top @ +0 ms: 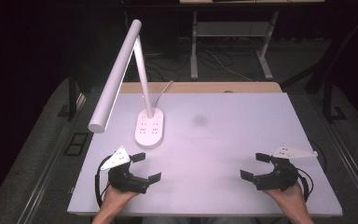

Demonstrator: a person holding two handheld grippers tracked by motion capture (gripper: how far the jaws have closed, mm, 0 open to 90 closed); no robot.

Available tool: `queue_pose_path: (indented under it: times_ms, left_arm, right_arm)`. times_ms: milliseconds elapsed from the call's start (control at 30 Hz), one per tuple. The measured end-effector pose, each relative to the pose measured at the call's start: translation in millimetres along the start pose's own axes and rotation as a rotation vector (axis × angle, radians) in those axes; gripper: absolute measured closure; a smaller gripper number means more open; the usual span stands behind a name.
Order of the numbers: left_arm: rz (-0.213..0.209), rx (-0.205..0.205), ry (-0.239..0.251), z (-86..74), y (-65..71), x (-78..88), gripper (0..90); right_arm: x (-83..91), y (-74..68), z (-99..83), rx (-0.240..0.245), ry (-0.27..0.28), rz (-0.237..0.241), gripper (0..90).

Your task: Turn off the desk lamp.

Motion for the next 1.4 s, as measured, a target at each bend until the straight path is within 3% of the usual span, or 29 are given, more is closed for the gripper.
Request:
queue_pose_path:
  times_ms: [533,1100,1400]
  left_arm:
    - [0.006,0.004,0.010,1.0,-1.0,2.5,0.0]
    - [0.003,0.000,0.007,-0.7,2.0,2.8,0.0]
    - [0.006,0.000,0.005,-1.1,1.4,4.1,0.0]
  right_arm:
    - [3.2,4.0,-5.3,-0.023,-0.027,0.008,0.7]
    - [-0.1,-0.5,-4.7,0.001,-0.075,0.011,0.7]
    - [-2.9,-4.5,5.7,0.032,-0.086,0.027,0.7]
Point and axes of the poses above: each handheld gripper's, and its own axes: x roughly backward along the jaws, z roughly out of its top, y roughly to its right, the point moved 8 cm from there along -x, roughly forward along the jaws, and after that the axes turned 12 degrees about -z, right-handed, at the moved point
